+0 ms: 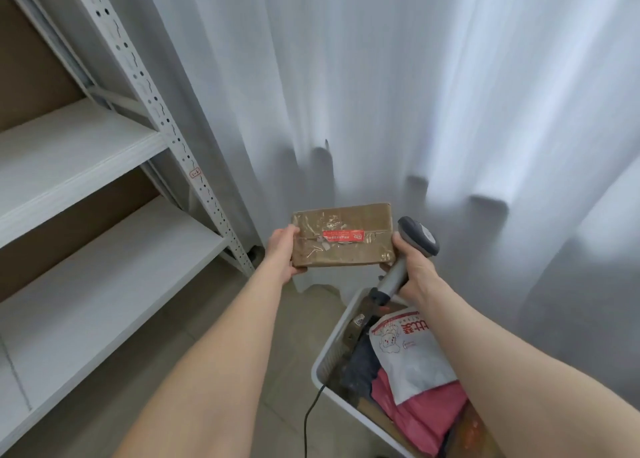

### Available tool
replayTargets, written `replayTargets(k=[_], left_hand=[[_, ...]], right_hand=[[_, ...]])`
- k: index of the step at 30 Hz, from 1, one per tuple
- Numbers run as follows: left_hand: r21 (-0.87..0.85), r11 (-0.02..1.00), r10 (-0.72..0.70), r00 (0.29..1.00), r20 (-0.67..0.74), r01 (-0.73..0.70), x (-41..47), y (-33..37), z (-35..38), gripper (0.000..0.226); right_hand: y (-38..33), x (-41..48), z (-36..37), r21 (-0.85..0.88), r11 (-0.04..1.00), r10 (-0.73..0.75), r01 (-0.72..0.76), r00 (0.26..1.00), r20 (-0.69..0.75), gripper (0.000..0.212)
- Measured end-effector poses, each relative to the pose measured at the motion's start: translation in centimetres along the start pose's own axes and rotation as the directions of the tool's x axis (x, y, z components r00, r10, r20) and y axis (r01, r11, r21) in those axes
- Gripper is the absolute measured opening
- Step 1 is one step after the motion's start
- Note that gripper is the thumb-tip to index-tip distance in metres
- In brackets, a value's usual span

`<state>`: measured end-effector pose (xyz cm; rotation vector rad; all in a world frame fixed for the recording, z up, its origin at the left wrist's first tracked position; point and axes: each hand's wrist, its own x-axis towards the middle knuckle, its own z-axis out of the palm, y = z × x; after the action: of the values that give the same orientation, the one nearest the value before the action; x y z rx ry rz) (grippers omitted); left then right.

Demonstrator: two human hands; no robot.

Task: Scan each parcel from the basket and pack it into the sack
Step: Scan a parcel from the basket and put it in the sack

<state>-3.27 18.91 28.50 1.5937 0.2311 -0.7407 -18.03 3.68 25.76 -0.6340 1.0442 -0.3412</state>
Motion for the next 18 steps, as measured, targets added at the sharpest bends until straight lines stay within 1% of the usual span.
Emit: replayTargets(k=[1,3,4,6,8,10,14,16,18], left_hand=[[-0.027,0.999,-0.032,0.999,0.019,0.033,-0.6,0.1,-0.3,0.021],[-0.058,0.994,-0.09,0.995,0.038,0.092,-1.3,0.2,-0.8,0.05],[-0.067,0.991,-0.112,0.993,0.035,0.114,-1.8,0.3,-0.9,0.059],[-0.074,0.984,-0.16,0.987,0.022,0.162,-2.6,0.4,-0.9,0.068],[-0.061,0.98,-0.19,0.982,0.01,0.19,-3.7,0.8,-0.5,0.061],[-0.033,0.982,-0.187,0.982,0.009,0.187,-4.6,1.2,0.0,0.045],[0.0,0.98,-0.199,0.975,0.094,0.2,-6.2,2.0,0.6,0.032],[-0.015,0.985,-0.17,0.978,0.124,0.173,-6.7,1.9,0.6,0.023],[-0.026,0.996,-0.084,0.989,0.125,0.088,-6.9,1.8,0.8,0.017]], right_hand=[[0.1,-0.7,-0.3,-0.011,1.0,-0.009,0.009,1.0,-0.004,0.031],[0.3,-1.9,-1.0,-0.019,0.999,-0.032,0.031,0.999,-0.015,0.018],[0.4,-2.3,-1.4,-0.017,0.999,-0.044,0.044,0.999,-0.021,0.015],[0.4,-3.0,-2.2,-0.007,0.998,-0.064,0.064,0.998,-0.02,0.015],[0.1,-3.5,-2.8,0.024,0.997,-0.079,0.079,0.997,-0.009,0.02],[-0.2,-3.7,-3.3,0.037,0.995,-0.092,0.092,0.996,-0.004,0.023],[-0.9,-4.4,-4.2,-0.043,0.992,-0.118,0.118,0.993,-0.012,0.022],[-1.6,-4.7,-4.6,-0.083,0.99,-0.112,0.11,0.993,-0.02,0.02],[-2.3,-5.1,-4.8,-0.097,0.99,-0.109,0.107,0.994,-0.007,0.02]])
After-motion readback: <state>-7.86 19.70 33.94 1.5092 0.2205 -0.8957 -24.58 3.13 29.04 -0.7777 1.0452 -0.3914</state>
